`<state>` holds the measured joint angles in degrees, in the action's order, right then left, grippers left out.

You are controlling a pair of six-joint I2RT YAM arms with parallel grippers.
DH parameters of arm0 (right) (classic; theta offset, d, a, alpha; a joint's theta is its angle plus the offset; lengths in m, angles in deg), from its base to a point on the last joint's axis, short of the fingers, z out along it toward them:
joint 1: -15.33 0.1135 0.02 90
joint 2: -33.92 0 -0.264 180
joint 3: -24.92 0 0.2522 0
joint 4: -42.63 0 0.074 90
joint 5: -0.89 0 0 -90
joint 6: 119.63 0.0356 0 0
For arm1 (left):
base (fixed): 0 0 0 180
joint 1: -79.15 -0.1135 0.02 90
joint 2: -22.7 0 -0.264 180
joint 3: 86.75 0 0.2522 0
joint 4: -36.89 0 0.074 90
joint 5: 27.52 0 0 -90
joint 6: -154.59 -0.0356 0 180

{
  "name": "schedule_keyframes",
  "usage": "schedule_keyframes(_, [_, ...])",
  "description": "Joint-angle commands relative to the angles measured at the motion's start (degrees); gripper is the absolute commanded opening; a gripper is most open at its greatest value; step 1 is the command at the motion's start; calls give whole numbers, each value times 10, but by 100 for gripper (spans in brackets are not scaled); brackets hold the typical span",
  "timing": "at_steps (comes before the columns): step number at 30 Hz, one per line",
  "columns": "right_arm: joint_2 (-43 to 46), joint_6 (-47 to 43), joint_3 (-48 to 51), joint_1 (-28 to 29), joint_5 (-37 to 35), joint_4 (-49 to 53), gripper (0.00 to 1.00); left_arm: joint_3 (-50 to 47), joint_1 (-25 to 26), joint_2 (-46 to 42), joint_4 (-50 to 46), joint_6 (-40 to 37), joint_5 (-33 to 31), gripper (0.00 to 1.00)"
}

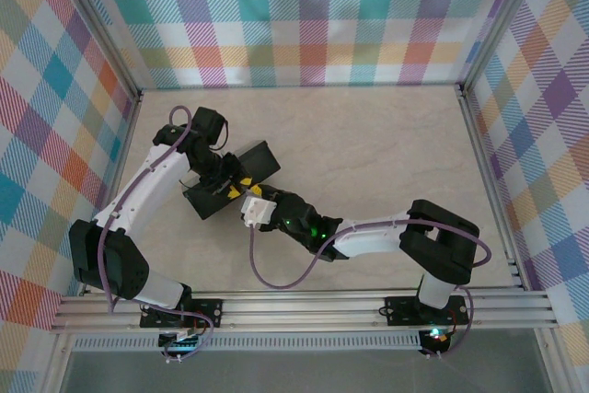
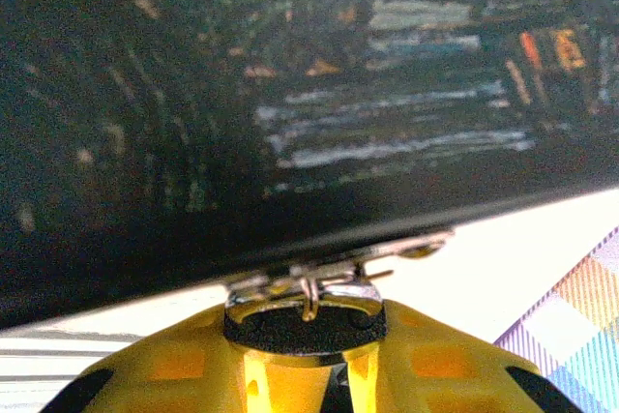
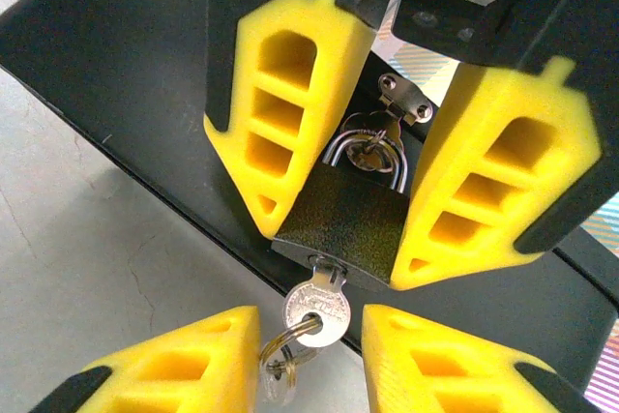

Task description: Unlock the padlock with the key

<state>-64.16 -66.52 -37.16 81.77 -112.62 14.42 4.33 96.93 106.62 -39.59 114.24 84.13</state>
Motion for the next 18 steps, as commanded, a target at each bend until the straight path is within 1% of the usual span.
schedule_keyframes(1, [3,5,4,-4,6,-4,34,21,-5,-9,12,-10,27,0])
schedule_keyframes(7, [-6,4,-4,-5,9,-21,32,20,-5,-9,11,-9,27,0])
schedule_keyframes(16, [-14,-2,-29,-5,19,-7,32,14,-5,-6,22,-6,32,0])
schedule_keyframes(18, [-16,-2,-33,-5,20,-4,30,12,-5,-6,23,-6,34,0])
